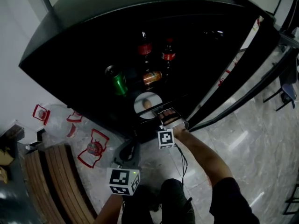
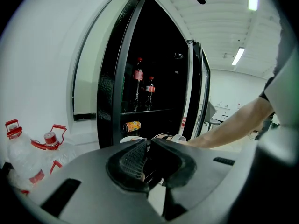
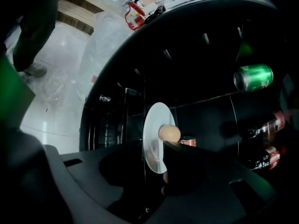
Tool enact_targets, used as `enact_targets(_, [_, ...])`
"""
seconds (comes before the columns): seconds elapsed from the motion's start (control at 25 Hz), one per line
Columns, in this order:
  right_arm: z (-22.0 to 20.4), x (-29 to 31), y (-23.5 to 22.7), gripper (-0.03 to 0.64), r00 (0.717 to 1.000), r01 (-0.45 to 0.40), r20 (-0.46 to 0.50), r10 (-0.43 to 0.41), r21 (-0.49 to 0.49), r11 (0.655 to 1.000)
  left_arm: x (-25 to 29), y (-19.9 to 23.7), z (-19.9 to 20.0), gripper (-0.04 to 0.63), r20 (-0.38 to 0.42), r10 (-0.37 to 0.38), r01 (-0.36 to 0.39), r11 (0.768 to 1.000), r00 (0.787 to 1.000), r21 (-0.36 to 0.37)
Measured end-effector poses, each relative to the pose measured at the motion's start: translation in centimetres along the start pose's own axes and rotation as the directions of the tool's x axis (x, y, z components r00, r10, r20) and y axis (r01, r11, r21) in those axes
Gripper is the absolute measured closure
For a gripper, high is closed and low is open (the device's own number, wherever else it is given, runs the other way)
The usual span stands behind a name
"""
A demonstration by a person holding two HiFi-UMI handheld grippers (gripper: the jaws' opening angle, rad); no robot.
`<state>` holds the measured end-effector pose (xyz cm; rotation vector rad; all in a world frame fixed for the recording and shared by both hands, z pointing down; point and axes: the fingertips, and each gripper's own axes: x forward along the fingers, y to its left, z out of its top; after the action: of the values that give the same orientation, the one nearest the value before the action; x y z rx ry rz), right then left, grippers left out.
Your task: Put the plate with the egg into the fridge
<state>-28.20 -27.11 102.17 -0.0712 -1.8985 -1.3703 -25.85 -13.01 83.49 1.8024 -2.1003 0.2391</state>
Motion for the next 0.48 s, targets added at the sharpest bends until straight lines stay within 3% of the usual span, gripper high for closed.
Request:
enact_targets(0.12, [-0.1, -1.1, -0.1, 0.492, 1.000, 0.022, 0.006, -0.022, -0.015, 1.000, -0.6, -0.1, 0.2, 0.568, -0.004, 0.009, -0.009, 1.000, 1.000, -0.003])
enact_targets(0.24, [0.4, -4.7, -0.1, 0.494, 0.999, 0.032, 0.043, -0.033, 0.039, 0.999, -1.6, -0.5, 1.1, 0.566, -0.018, 0.014, -0.014, 1.000, 1.000, -0.008])
enact_targets(0.36, [1.6, -11.1, -2.9, 0.494, 0.989, 0.097, 0.092, -0.114, 0.175, 0.980, -2.8, -1.6, 3.2, 0.567, -0.035, 0.002, -0.003, 1.000, 0.999, -0.019])
enact_targets(0.48, [3.0, -19.4, -6.9, 0.495, 0.977, 0.101, 0.136, -0.162, 0.371, 0.923, -4.8, -3.9, 7.0, 0.568, -0.040, -0.029, 0.028, 0.999, 0.999, -0.022])
